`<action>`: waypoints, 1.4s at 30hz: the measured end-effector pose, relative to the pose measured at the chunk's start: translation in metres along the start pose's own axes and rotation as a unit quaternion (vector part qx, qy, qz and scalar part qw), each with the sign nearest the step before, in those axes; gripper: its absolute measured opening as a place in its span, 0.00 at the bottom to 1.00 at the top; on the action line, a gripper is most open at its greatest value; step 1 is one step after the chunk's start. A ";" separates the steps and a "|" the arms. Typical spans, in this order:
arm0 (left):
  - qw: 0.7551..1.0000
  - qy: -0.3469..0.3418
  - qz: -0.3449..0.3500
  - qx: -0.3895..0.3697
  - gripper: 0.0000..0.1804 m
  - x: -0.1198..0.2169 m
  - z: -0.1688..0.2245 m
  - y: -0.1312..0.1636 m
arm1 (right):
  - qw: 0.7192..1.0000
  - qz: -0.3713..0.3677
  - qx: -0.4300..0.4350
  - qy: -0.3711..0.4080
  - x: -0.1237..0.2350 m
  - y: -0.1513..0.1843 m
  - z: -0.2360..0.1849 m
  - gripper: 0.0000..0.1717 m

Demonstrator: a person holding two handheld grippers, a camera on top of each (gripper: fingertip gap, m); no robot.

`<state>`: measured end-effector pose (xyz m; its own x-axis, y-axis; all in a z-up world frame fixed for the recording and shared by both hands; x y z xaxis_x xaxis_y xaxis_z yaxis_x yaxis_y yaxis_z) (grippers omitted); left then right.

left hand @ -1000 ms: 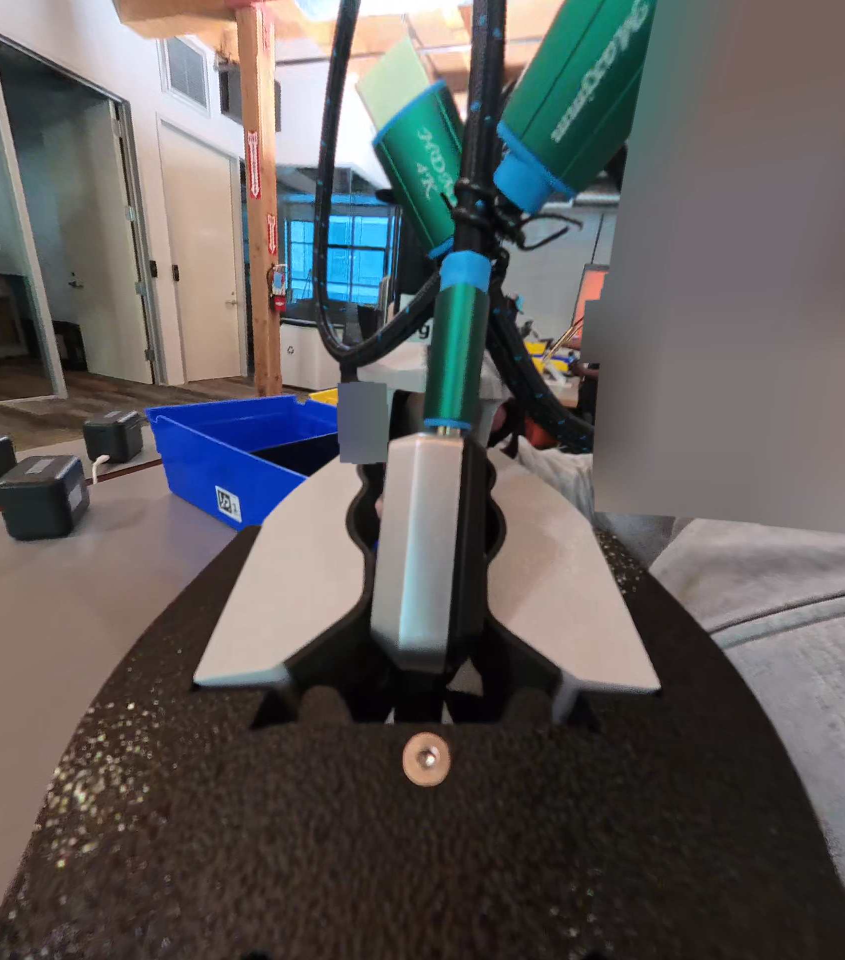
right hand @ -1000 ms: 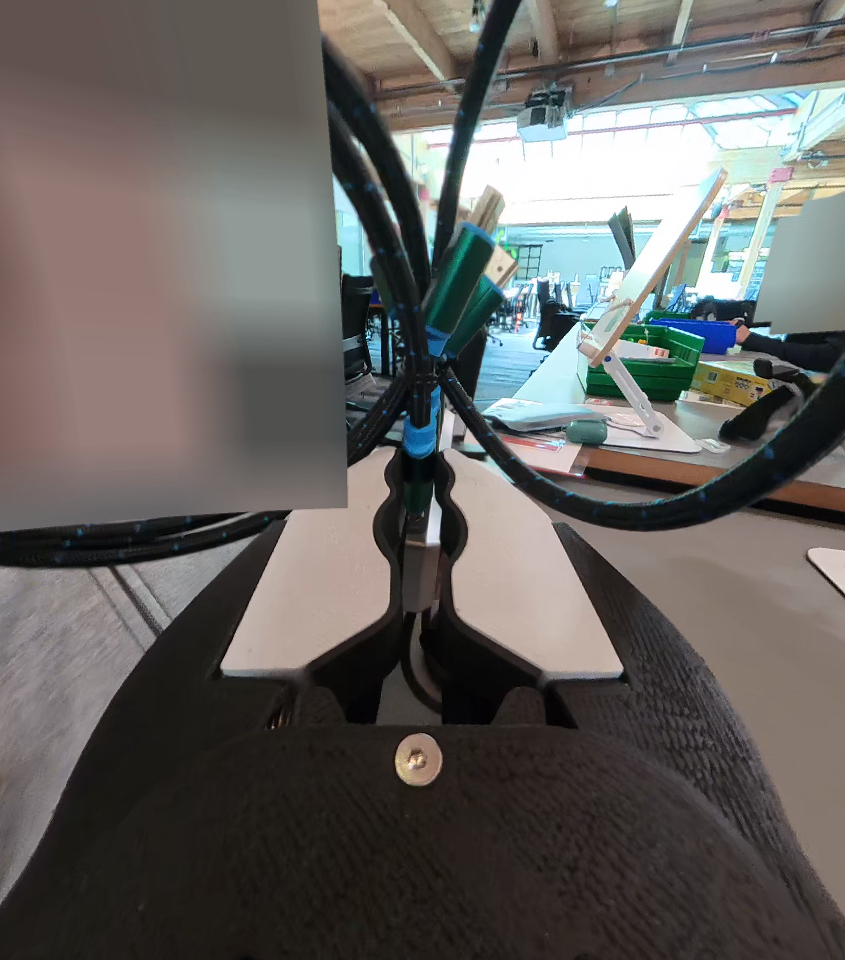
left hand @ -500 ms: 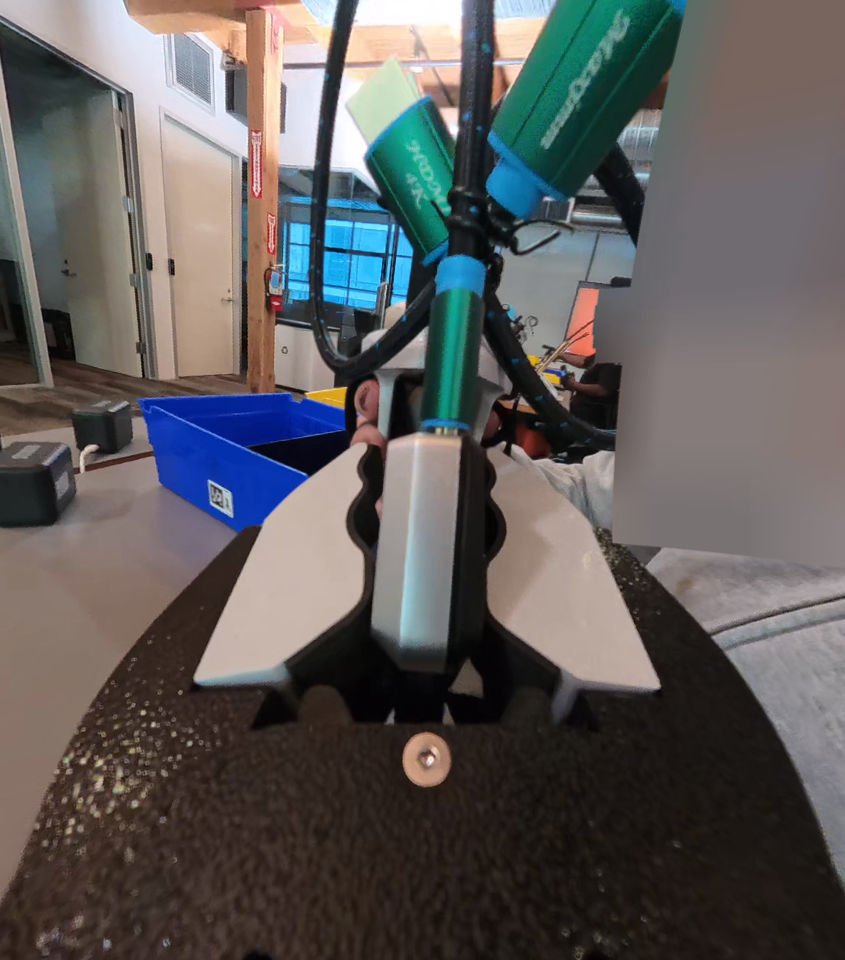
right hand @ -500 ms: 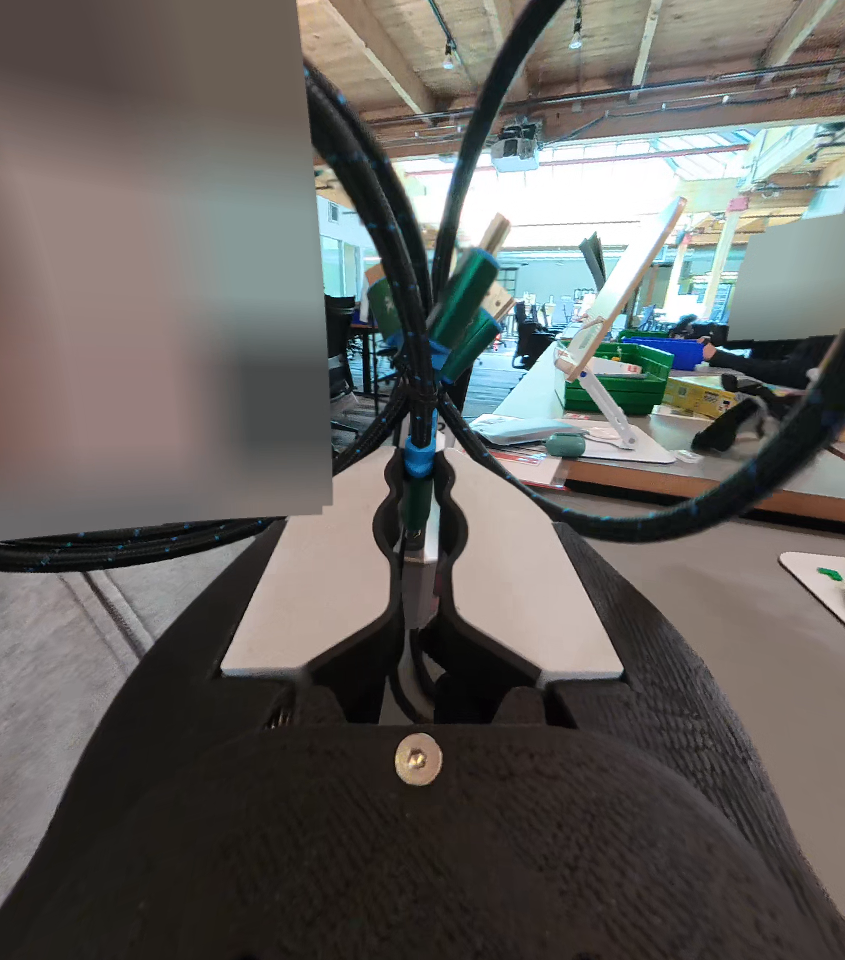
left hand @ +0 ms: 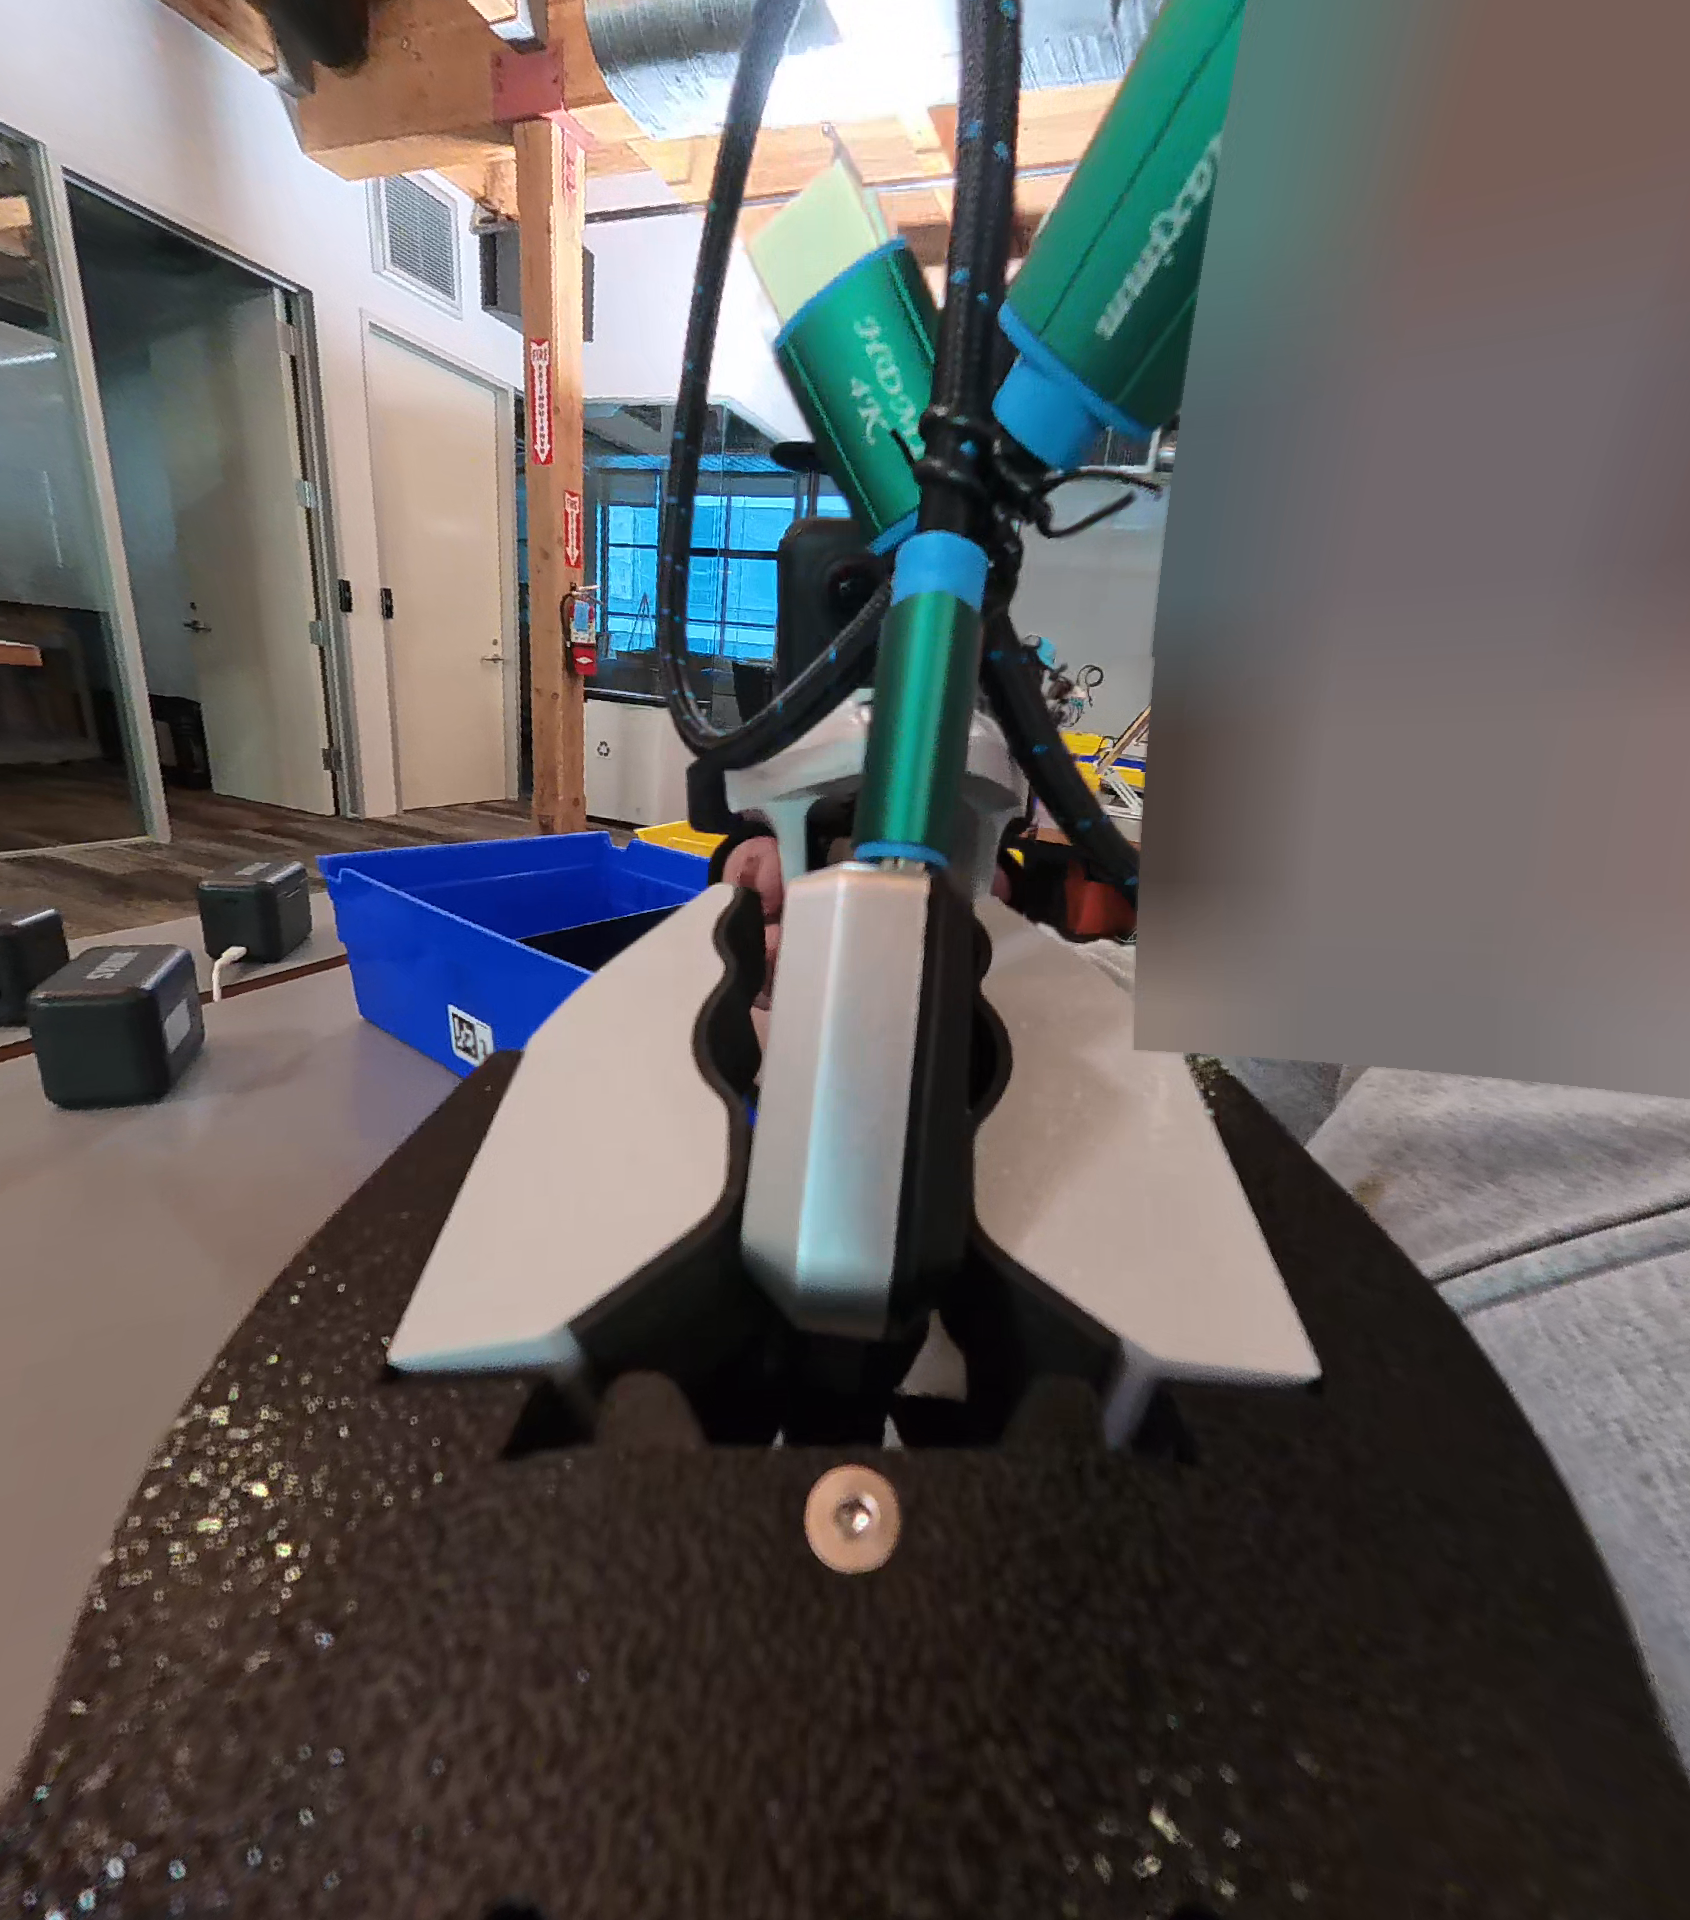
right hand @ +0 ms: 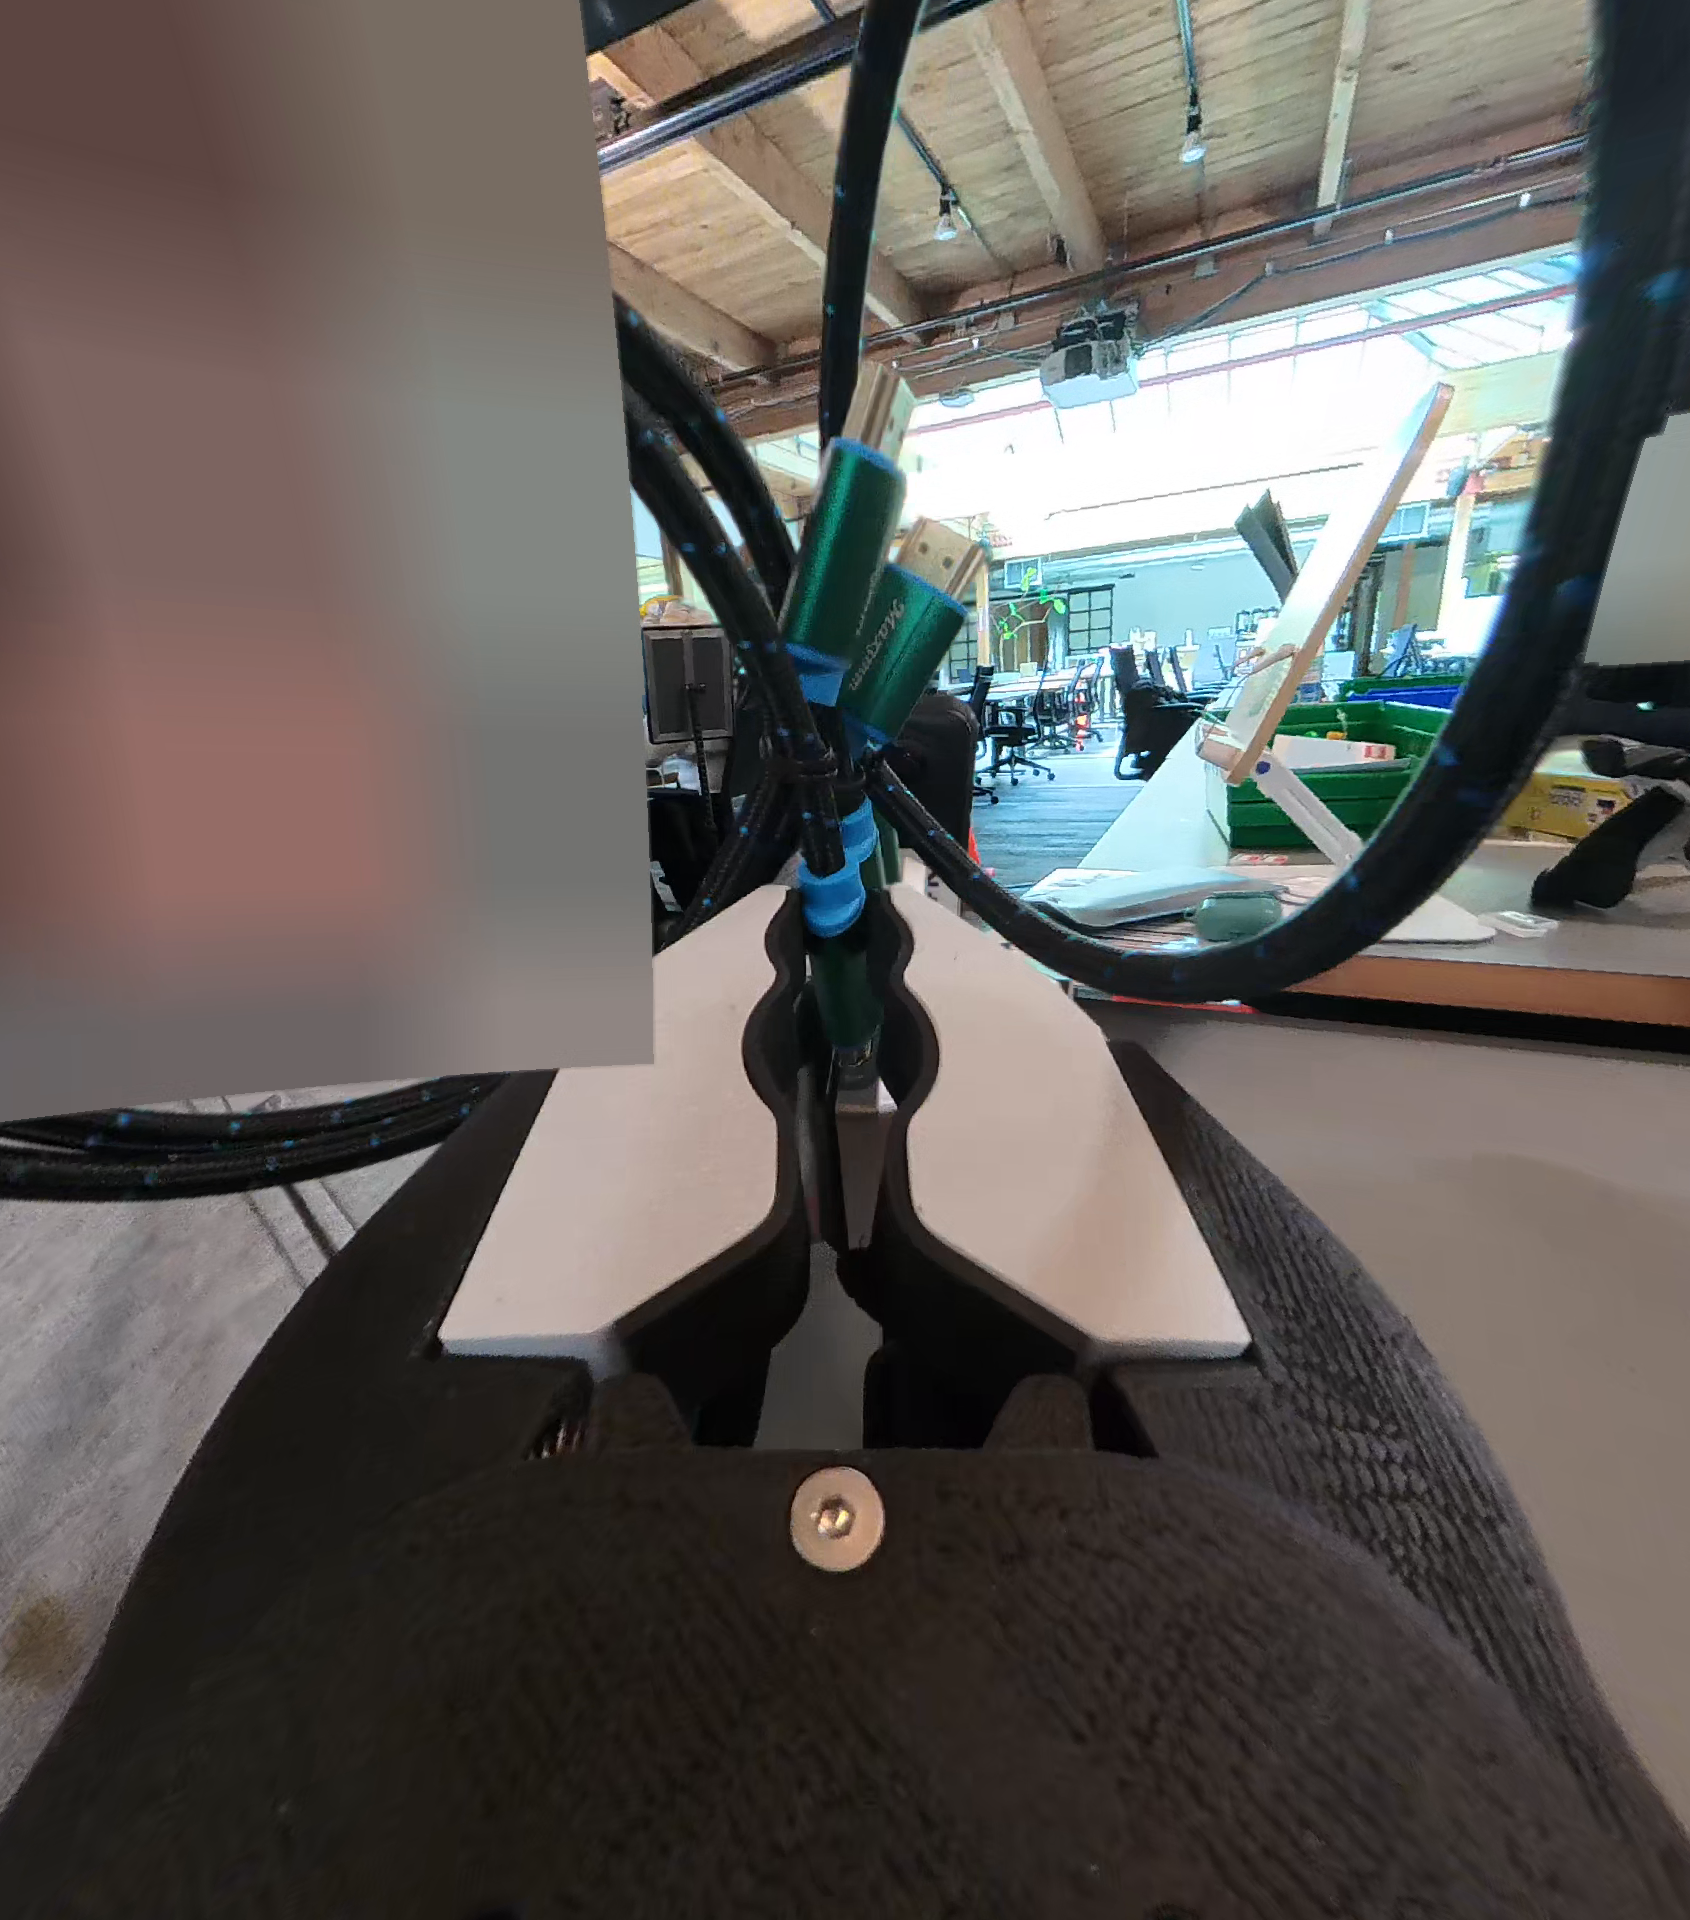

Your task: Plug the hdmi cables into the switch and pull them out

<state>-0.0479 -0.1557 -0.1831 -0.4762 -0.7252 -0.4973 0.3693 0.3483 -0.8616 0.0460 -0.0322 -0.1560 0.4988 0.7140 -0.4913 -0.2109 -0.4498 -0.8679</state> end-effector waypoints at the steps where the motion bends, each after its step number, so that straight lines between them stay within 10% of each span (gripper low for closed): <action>1: 1.000 -0.001 0.001 0.008 0.20 -0.001 0.001 0.000 | 1.000 0.002 0.005 0.000 0.001 0.000 0.001 0.07; 24: 0.998 -0.023 -0.003 0.062 0.20 -0.001 -0.008 0.007 | 0.999 -0.013 0.023 0.028 0.008 0.005 0.011 0.07; 42: 0.980 -0.071 -0.043 0.181 0.20 0.001 -0.023 0.021 | 0.986 0.029 -0.131 0.104 0.016 0.000 0.031 0.05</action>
<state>-0.0587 -0.1350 -0.2041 -0.4115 -0.8270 -0.3830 0.6042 0.0671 -0.7940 0.0274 -0.0045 -0.1662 0.6592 0.5698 -0.4907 -0.0339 -0.6294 -0.7764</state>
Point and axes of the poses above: each gripper's, where its closed fingertips meet, x back along the fingers, y out of its underside, z = x × y across the jaws, the point moved 9 cm from there along x, back along the fingers, and after that the axes turned 15 degrees about z, right-handed, at the moved point
